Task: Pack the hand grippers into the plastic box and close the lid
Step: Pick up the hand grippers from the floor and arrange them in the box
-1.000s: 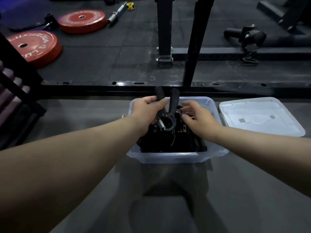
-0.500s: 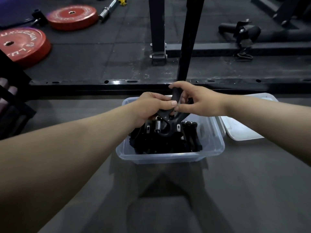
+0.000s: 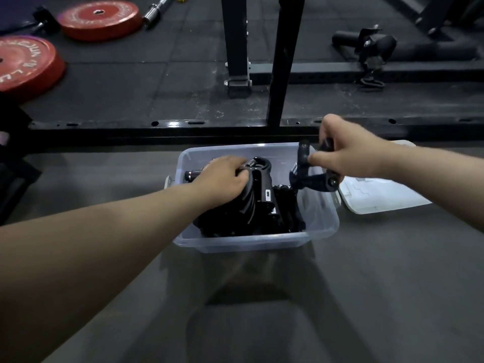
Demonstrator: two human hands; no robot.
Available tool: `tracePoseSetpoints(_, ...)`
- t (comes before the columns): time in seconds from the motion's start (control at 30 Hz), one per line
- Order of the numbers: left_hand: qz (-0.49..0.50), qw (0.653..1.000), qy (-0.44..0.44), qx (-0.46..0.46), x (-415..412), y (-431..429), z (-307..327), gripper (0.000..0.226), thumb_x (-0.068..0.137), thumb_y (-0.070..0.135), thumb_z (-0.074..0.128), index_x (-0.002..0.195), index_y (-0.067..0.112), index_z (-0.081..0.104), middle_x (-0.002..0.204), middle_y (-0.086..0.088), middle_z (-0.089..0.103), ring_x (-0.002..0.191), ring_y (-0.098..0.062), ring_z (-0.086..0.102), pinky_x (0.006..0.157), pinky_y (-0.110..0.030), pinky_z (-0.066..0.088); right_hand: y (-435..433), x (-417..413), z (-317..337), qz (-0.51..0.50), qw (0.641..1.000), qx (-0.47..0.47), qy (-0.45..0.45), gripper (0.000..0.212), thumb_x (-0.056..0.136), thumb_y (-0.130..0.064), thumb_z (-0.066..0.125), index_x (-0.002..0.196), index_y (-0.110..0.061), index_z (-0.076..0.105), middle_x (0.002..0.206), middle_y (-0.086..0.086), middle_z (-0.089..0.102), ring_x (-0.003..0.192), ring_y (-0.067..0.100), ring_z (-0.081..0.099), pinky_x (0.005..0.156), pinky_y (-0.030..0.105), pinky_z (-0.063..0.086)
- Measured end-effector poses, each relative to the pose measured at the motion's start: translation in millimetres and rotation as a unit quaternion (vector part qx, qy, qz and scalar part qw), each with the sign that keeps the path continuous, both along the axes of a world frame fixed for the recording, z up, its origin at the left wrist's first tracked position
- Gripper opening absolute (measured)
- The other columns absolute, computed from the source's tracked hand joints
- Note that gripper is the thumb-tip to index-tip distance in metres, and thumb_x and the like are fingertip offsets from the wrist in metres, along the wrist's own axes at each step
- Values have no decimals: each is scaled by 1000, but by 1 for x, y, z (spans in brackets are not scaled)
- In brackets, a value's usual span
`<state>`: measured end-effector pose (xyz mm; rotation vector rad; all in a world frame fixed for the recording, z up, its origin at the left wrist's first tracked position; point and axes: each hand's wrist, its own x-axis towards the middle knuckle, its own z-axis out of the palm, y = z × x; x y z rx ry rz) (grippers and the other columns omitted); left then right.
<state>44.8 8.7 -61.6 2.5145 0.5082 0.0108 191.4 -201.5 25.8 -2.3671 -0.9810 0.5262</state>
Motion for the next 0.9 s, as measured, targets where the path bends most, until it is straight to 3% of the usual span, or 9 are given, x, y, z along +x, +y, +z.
tracePoseSetpoints(0.1, -63, 991, 55, 104, -6, -1, -9, 52, 100, 38, 34, 148, 18, 36, 154, -1, 35, 143, -22, 27, 117, -35, 19, 0, -9, -17, -6, 996, -71, -61, 28, 83, -30, 65, 92, -13, 46, 79, 3, 62, 66, 19, 61, 50, 31, 44)
tracePoseSetpoints(0.2, -68, 987, 73, 124, -8, 1, -16, 57, 102, 41, 29, 154, 19, 24, 160, 2, 20, 148, -14, 13, 118, -30, 4, 2, -22, -31, -19, 995, -74, -66, 26, 84, -30, 61, 91, -12, 44, 76, 3, 62, 65, 17, 60, 54, 36, 50)
tracePoseSetpoints(0.3, -70, 987, 62, 131, -8, -1, -14, 56, 102, 40, 29, 153, 18, 25, 160, 1, 21, 147, -15, 14, 118, -28, 3, 6, -39, -41, 0, 992, -56, -115, 23, 84, -25, 57, 89, -11, 40, 68, 5, 59, 63, 23, 58, 55, 40, 50)
tracePoseSetpoints(0.43, -69, 986, 57, 139, -9, -1, -15, 56, 102, 40, 29, 153, 18, 25, 160, 0, 22, 147, -16, 14, 118, -29, 4, 9, -53, -43, 57, 979, -98, -168, 21, 85, -21, 53, 83, -14, 33, 63, 2, 51, 61, 28, 53, 48, 34, 36)
tracePoseSetpoints(0.6, -67, 987, 58, 135, -11, -2, -15, 56, 102, 41, 29, 154, 19, 24, 160, 1, 21, 147, -16, 13, 118, -31, 4, 6, -43, -44, 22, 976, -79, -202, 21, 85, -24, 54, 82, -13, 36, 67, 5, 50, 62, 31, 54, 50, 34, 39)
tracePoseSetpoints(0.73, -68, 986, 61, 137, -11, -1, -16, 56, 102, 41, 28, 154, 20, 23, 160, 2, 20, 148, -16, 12, 118, -32, 4, 5, -53, -71, 25, 982, -157, -101, 19, 87, -23, 53, 85, -16, 36, 77, 2, 48, 70, 27, 49, 55, 33, 32)
tracePoseSetpoints(0.83, -70, 986, 58, 141, -10, -1, -17, 57, 102, 41, 28, 154, 19, 24, 160, 1, 22, 148, -16, 13, 118, -32, 4, 14, -57, -82, 21, 984, -173, -32, 24, 89, -30, 53, 97, -14, 38, 87, 8, 60, 73, 25, 58, 60, 37, 46)
tracePoseSetpoints(0.9, -68, 986, 57, 140, -10, -1, -18, 57, 101, 41, 28, 154, 19, 24, 160, 1, 22, 148, -16, 13, 119, -32, 5, 25, -55, -82, -21, 985, -157, 68, 24, 92, -27, 50, 103, -10, 38, 86, 13, 63, 70, 26, 63, 58, 36, 54)
